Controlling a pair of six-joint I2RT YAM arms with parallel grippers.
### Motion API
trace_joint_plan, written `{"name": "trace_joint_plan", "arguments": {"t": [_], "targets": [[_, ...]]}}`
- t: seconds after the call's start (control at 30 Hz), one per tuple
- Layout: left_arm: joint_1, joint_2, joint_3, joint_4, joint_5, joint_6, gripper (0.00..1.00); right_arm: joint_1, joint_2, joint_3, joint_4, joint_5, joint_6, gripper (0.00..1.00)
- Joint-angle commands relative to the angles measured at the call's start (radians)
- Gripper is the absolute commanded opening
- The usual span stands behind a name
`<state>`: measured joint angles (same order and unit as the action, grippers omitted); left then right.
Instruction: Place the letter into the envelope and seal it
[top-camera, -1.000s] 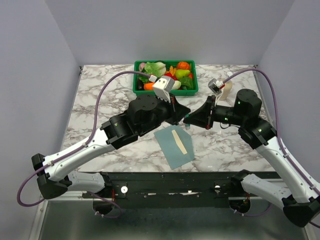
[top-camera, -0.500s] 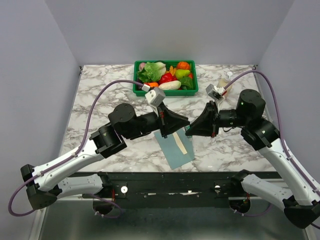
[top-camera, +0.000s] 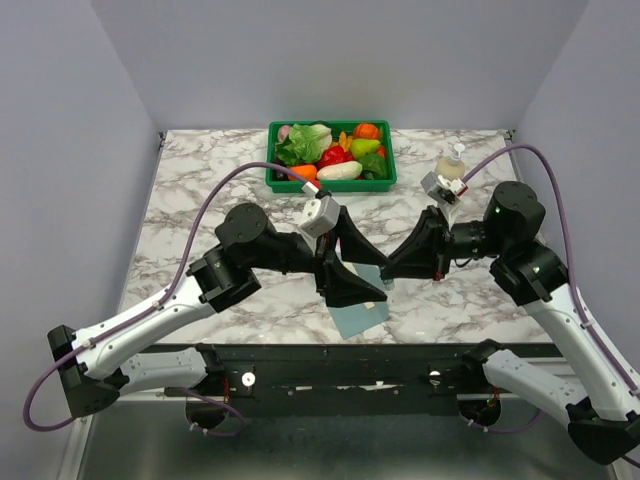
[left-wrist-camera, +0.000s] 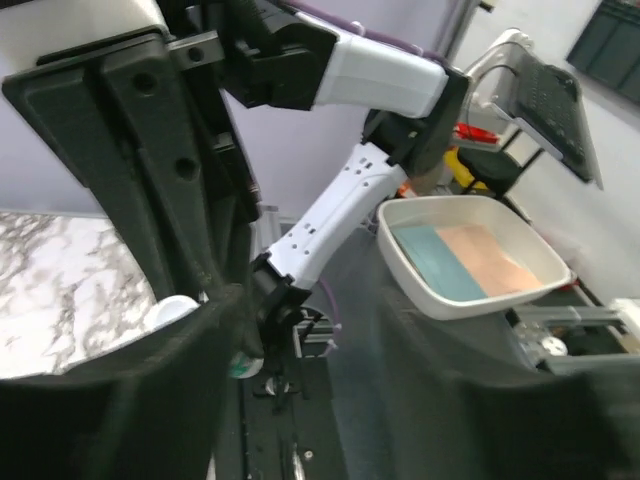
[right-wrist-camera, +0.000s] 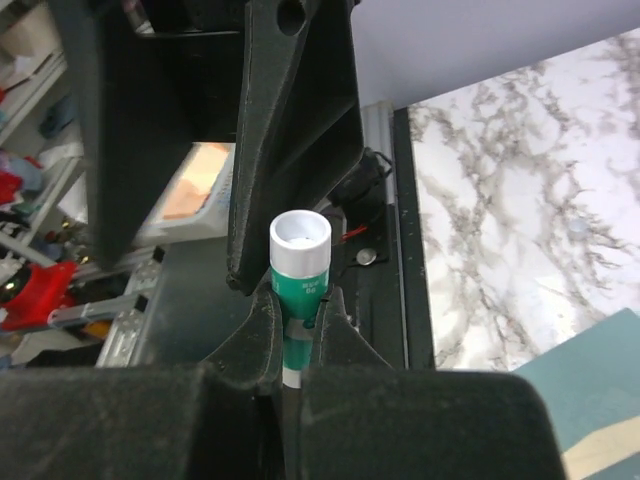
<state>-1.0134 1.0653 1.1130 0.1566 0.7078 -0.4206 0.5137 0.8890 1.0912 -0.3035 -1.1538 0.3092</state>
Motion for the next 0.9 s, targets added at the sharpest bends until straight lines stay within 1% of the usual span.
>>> {"name": "trace_joint_plan", "arguments": {"t": [0.0, 0.03, 0.13, 0.17, 0.23, 0.27, 0.3, 0.33, 0.37, 0.4, 0.43, 0.47, 0.6, 0.67, 0.87], "targets": [[0.071, -0.010, 0.012, 0.056, -0.028, -0.016, 0.78, 0.009, -0.041, -0.019, 0.037, -0.029, 0.019, 0.01], [0.082, -0.033, 0.007, 0.066, -0.063, -0.023, 0.82, 0.009, -0.041, -0.034, 0.037, -0.014, 0.019, 0.01], [0.104, -0.085, -0.013, 0.055, -0.158, -0.026, 0.87, 0.009, -0.048, -0.048, 0.037, 0.046, 0.021, 0.01], [0.107, -0.096, -0.018, 0.040, -0.259, -0.024, 0.88, 0.009, -0.051, -0.054, 0.038, 0.066, 0.024, 0.01], [0.105, -0.102, -0.001, -0.069, -0.388, -0.039, 0.87, 0.009, -0.050, -0.053, 0.038, 0.113, 0.036, 0.01], [0.107, -0.096, 0.017, -0.119, -0.536, -0.050, 0.87, 0.009, -0.048, -0.054, 0.037, 0.171, 0.041, 0.01], [0.107, -0.088, 0.053, -0.220, -0.592, -0.069, 0.86, 0.011, -0.045, -0.053, 0.034, 0.204, 0.047, 0.01], [0.107, -0.064, 0.074, -0.265, -0.638, -0.081, 0.84, 0.009, -0.044, -0.053, 0.035, 0.270, 0.050, 0.01], [0.107, -0.050, 0.093, -0.300, -0.674, -0.098, 0.82, 0.009, -0.042, -0.053, 0.035, 0.302, 0.053, 0.01], [0.107, -0.036, 0.123, -0.349, -0.695, -0.106, 0.81, 0.009, -0.039, -0.050, 0.035, 0.330, 0.056, 0.01], [0.105, -0.010, 0.134, -0.368, -0.700, -0.115, 0.77, 0.009, -0.033, -0.048, 0.035, 0.374, 0.056, 0.01], [0.101, 0.002, 0.145, -0.383, -0.700, -0.141, 0.76, 0.009, -0.032, -0.045, 0.032, 0.391, 0.056, 0.01], [0.065, 0.064, 0.211, -0.453, -0.755, -0.170, 0.73, 0.011, -0.007, -0.028, 0.030, 0.410, 0.059, 0.01], [0.044, 0.087, 0.219, -0.453, -0.774, -0.181, 0.73, 0.009, -0.004, -0.031, 0.029, 0.413, 0.060, 0.01], [0.016, 0.119, 0.222, -0.408, -0.765, -0.230, 0.71, 0.009, -0.015, -0.040, 0.029, 0.425, 0.062, 0.01]]}}
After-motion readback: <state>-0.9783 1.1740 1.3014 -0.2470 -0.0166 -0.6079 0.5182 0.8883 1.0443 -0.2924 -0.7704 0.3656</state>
